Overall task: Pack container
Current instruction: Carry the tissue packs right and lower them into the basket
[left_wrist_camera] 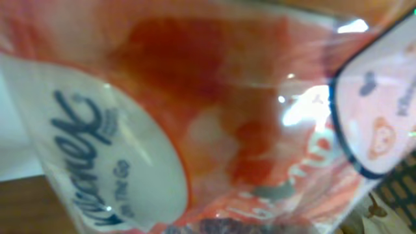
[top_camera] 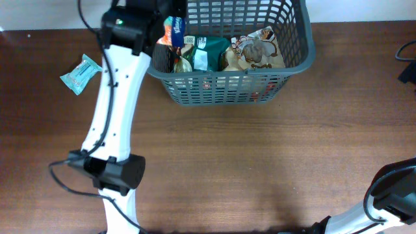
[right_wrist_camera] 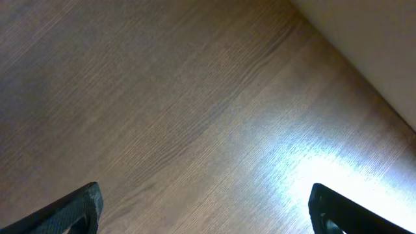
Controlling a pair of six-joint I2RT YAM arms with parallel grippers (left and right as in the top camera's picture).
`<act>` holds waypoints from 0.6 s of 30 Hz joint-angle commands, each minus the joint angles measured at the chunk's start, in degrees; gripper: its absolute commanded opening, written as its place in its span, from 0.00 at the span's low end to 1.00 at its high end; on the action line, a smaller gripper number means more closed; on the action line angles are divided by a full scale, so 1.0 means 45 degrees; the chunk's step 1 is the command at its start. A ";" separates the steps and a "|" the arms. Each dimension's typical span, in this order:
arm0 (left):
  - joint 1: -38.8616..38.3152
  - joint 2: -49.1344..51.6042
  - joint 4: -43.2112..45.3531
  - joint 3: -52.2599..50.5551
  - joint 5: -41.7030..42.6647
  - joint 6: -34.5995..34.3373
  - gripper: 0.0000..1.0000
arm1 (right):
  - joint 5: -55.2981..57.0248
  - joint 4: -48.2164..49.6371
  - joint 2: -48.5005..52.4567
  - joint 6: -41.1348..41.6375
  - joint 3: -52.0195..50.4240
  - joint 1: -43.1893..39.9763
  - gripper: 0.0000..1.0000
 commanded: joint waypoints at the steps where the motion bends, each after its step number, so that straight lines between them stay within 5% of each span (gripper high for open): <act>1: -0.0267 0.0500 0.0117 0.0277 0.0306 -0.0204 0.02 | -0.0015 0.0034 -0.0155 0.0097 -0.0019 0.0010 0.99; 18: -0.0957 0.1962 -0.0826 0.0228 0.0942 -0.0199 0.02 | -0.0015 0.0034 -0.0155 0.0097 -0.0019 0.0010 0.99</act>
